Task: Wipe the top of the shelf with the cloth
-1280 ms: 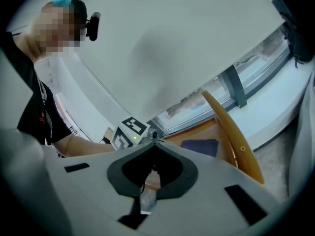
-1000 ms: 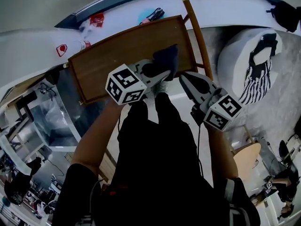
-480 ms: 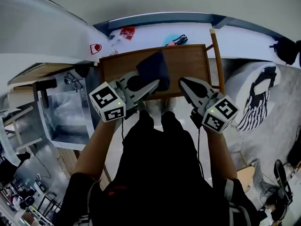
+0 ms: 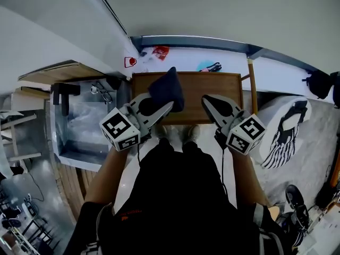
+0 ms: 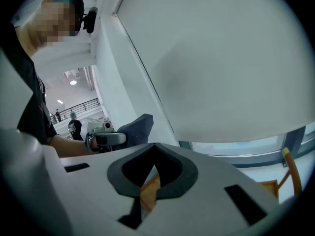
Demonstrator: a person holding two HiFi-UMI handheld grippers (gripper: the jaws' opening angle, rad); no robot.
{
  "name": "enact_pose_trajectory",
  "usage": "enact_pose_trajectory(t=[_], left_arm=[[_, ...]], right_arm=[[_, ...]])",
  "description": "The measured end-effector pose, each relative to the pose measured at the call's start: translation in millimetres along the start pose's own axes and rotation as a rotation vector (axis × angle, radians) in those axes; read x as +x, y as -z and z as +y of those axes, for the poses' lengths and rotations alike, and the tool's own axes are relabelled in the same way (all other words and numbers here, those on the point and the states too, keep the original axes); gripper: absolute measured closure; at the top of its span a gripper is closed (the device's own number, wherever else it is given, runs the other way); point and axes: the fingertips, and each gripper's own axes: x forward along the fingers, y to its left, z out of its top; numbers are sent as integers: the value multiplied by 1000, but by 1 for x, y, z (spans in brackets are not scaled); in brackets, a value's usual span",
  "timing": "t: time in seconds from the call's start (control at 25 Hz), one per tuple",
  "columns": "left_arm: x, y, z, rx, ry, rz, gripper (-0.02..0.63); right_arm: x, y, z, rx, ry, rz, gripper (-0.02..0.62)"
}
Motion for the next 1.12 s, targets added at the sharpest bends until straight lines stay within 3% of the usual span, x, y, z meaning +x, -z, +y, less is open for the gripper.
enact_pose_trajectory(t=[0.44, 1.12], left_arm=[[-57, -7, 7, 60, -102, -23, 557], [-64, -30, 2, 137, -126, -55, 557]], right_arm=[[22, -19, 42, -89, -27, 7, 591], [29, -28, 61, -129, -37, 0, 591]])
